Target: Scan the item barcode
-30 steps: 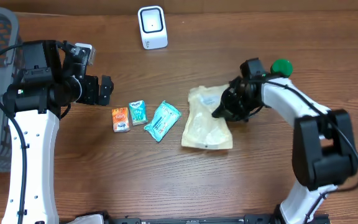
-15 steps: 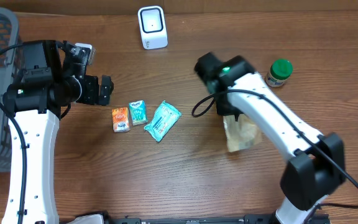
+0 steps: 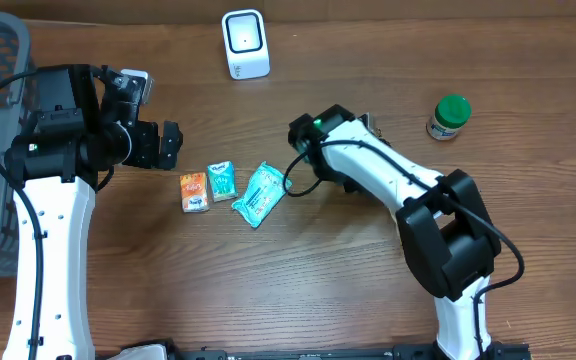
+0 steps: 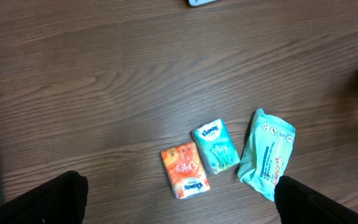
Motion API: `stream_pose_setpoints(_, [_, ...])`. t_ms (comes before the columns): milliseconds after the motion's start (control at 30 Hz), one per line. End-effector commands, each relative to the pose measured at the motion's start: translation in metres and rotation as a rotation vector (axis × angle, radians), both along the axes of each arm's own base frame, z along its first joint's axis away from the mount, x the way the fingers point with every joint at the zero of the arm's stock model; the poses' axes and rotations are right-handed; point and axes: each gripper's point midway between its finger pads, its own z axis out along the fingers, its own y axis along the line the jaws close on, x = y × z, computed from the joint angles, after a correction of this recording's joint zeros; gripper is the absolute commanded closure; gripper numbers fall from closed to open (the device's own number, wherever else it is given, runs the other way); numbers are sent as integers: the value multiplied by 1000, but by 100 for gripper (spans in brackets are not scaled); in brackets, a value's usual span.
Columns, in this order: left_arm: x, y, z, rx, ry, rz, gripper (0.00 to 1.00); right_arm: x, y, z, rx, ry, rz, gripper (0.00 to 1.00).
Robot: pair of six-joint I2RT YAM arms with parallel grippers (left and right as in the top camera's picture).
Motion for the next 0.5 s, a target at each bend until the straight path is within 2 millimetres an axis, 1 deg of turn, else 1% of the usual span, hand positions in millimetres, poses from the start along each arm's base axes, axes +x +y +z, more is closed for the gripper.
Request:
stream_pose_setpoints(0, [2, 0, 9, 2, -25, 0, 0, -5, 23, 1, 30, -9, 48, 37])
stream_pose_setpoints(67, [2, 0, 9, 2, -25, 0, 0, -15, 41, -8, 93, 32, 62, 36])
stream_pose_setpoints(133, [2, 0, 9, 2, -25, 0, 0, -28, 58, -17, 162, 77, 61, 33])
stream_pose_setpoints(233, [2, 0, 9, 2, -25, 0, 0, -43, 81, -28, 261, 134, 58, 21])
stream_pose_setpoints(267, [2, 0, 9, 2, -25, 0, 0, -47, 90, -32, 298, 146, 58, 21])
stream_pose_setpoints(333, [2, 0, 9, 2, -25, 0, 0, -50, 104, -36, 366, 163, 64, 21])
stream_pose_setpoints(367, [2, 0, 9, 2, -25, 0, 1, -51, 116, -37, 426, 187, 79, 22])
stream_pose_setpoints(400, [2, 0, 9, 2, -25, 0, 1, -51, 123, -36, 456, 194, 87, 23])
stream_pose_setpoints(467, [2, 0, 9, 2, -25, 0, 0, -42, 133, -25, 522, 172, 85, 24])
